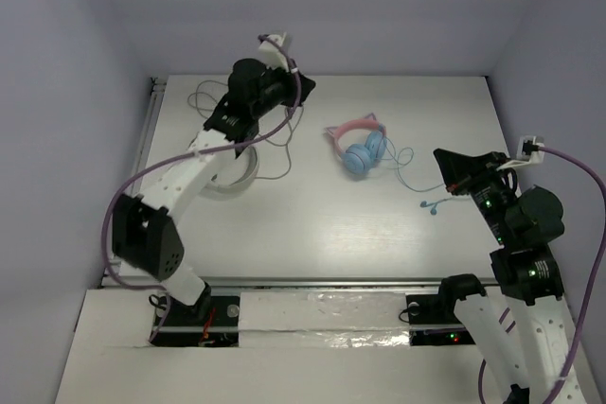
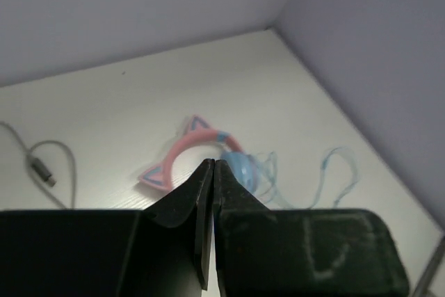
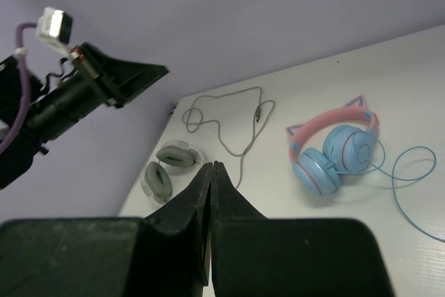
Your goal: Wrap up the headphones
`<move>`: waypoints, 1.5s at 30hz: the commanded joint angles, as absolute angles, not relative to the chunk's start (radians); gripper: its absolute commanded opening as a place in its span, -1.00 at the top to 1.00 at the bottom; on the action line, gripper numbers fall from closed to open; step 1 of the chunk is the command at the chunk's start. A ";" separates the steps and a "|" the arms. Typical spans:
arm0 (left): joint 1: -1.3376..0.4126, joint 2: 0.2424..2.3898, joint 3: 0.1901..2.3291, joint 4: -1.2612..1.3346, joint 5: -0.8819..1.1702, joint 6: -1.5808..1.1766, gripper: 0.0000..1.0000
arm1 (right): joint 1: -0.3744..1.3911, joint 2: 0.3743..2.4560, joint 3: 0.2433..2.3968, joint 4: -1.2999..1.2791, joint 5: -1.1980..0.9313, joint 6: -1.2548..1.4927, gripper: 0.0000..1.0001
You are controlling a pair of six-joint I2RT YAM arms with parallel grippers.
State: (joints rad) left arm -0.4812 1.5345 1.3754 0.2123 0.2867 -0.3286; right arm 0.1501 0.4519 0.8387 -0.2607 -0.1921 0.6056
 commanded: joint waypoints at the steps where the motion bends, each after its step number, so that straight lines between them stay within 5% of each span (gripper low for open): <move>1: -0.518 1.706 1.584 0.045 0.190 -0.073 1.00 | 0.147 0.449 0.824 -0.233 -0.212 0.594 1.00; 3: -0.518 1.781 1.659 0.012 0.218 -0.016 0.96 | 0.147 0.448 0.804 -0.232 -0.210 0.594 1.00; 13: -0.564 2.259 2.150 -0.194 0.304 0.119 0.06 | 0.147 0.436 0.785 -0.245 -0.248 0.597 1.00; 20: -0.598 2.440 2.284 -0.256 0.244 0.212 -0.14 | 0.147 0.440 0.773 -0.239 -0.264 0.597 0.80; 27: -0.607 2.543 2.321 -0.247 0.262 0.255 -0.23 | 0.147 0.445 0.765 -0.230 -0.267 0.598 0.57; 37: -0.635 2.637 2.416 -0.245 0.179 0.295 -0.37 | 0.147 0.456 0.765 -0.227 -0.262 0.595 0.54; 45: -0.635 2.623 2.378 -0.310 0.259 0.304 0.19 | 0.147 0.465 0.773 -0.224 -0.249 0.592 0.54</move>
